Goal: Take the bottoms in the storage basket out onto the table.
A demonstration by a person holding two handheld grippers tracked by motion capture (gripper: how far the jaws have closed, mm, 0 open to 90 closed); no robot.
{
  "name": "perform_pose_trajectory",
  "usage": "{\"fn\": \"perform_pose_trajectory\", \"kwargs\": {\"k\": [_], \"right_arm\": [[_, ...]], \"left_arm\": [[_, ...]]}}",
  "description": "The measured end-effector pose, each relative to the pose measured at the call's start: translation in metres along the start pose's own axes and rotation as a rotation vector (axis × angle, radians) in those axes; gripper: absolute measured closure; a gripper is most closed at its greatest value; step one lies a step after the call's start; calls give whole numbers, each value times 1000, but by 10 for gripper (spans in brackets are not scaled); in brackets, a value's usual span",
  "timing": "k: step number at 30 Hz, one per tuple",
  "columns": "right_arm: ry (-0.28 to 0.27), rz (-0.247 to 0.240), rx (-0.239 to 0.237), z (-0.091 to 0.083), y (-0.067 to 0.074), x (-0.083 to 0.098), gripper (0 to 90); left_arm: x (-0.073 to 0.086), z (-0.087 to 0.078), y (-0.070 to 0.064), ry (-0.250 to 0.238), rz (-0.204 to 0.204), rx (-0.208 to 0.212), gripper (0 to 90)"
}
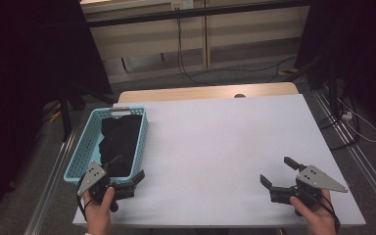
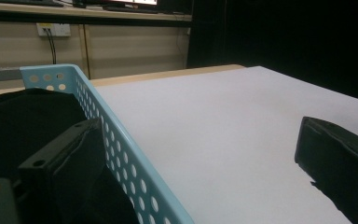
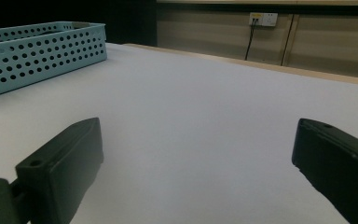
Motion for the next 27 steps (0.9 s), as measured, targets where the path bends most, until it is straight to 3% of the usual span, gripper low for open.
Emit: {"fn": "perform_pose_trajectory", "kwargs": {"k": [16, 20, 27], "right_arm": [[-4, -3, -8, 0, 0, -1, 15], [0, -5, -10, 0, 0, -1, 15], [-5, 4, -3, -2, -2, 0, 15]], "left_arm": [[-4, 0, -1, -2, 2, 4, 19], [-16, -3, 2, -16, -12, 9, 19], [-34, -6, 15, -34, -35, -19, 19]]}}
Point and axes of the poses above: each handheld gripper's, and its own axes: z roughly forward along the jaws, x roughly out of its underside, y roughly to its left, the point moved 7 cm from there along z, roughly forward along the jaws, and after that the axes turned 12 degrees about -x, right-handed, at the moved point
